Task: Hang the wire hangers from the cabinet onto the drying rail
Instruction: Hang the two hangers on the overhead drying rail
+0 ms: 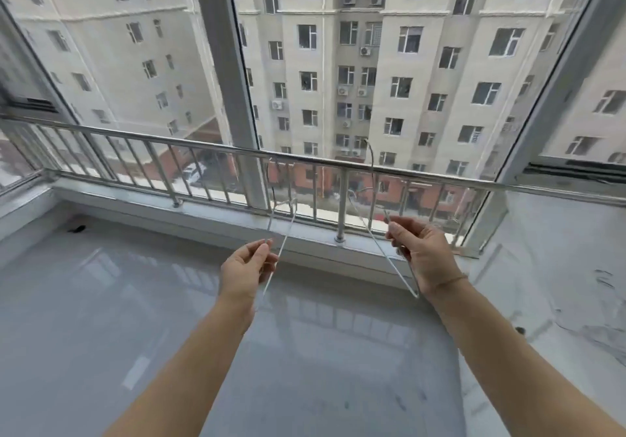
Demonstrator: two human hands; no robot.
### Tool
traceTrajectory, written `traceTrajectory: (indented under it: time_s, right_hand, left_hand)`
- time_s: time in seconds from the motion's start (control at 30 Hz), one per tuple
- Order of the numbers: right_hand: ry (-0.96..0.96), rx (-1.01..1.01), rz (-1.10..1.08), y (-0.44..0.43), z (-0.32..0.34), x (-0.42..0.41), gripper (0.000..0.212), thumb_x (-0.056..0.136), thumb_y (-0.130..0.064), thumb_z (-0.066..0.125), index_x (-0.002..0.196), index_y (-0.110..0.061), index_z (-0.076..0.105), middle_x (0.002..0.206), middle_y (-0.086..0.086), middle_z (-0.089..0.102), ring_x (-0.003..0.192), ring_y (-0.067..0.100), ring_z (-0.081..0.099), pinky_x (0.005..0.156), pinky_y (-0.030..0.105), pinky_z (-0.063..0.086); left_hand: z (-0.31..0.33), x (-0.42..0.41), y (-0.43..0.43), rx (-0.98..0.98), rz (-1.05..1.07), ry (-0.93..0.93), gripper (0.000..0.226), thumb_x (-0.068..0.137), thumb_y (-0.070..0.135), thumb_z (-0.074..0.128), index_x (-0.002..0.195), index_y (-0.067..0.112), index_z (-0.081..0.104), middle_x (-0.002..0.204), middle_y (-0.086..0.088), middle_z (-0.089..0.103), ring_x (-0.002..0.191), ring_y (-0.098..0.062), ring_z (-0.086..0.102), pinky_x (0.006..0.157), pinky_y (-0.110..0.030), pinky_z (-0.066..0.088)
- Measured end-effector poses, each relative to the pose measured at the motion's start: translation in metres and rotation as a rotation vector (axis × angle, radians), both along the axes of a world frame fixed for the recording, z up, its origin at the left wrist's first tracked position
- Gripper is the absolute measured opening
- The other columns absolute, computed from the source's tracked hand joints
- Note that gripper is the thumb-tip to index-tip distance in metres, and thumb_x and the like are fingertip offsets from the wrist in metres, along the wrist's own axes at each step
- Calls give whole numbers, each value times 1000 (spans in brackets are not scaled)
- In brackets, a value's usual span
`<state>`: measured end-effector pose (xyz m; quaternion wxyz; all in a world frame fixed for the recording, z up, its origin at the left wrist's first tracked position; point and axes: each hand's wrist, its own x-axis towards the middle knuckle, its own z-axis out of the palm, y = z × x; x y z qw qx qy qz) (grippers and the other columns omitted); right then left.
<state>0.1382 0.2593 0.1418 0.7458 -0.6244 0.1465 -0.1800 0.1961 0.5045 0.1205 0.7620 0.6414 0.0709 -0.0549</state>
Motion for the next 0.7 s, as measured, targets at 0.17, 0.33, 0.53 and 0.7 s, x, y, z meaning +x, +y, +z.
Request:
traceTrajectory:
  time_s: [0.17, 0.33, 0.53, 0.7]
  right_hand:
    - [-8, 15, 174, 111, 4, 64, 12, 85, -2, 59, 88, -10, 68, 62, -4, 64, 58, 8, 53, 57, 15, 41]
    - [-12, 29, 313, 223, 6, 123, 12, 86, -2, 59, 88, -10, 67, 61, -2, 63, 57, 8, 51, 52, 13, 38]
    - [-5, 65, 486, 348, 7, 187, 12, 85, -4, 61, 87, -12, 69, 64, -1, 64, 63, 11, 52, 55, 14, 41]
    - [-36, 37, 611, 432, 14, 240, 12, 85, -4, 60, 85, -13, 69, 58, -6, 64, 60, 10, 50, 58, 18, 35]
  left_hand:
    - [4, 29, 118, 32, 145, 8, 14, 94, 11, 52, 92, 16, 65, 70, -2, 63, 62, -11, 55, 61, -20, 43]
    - [11, 55, 232, 50, 279, -7, 14, 94, 12, 53, 93, 16, 66, 70, 0, 66, 64, -10, 60, 62, -21, 45]
    - [21, 76, 351, 73, 449, -16, 11, 92, 11, 56, 92, 13, 67, 69, -2, 65, 61, -11, 60, 55, -19, 50]
    - [24, 98, 424, 103, 580, -10, 12, 92, 9, 54, 93, 11, 66, 72, -5, 64, 62, -14, 59, 53, -18, 50]
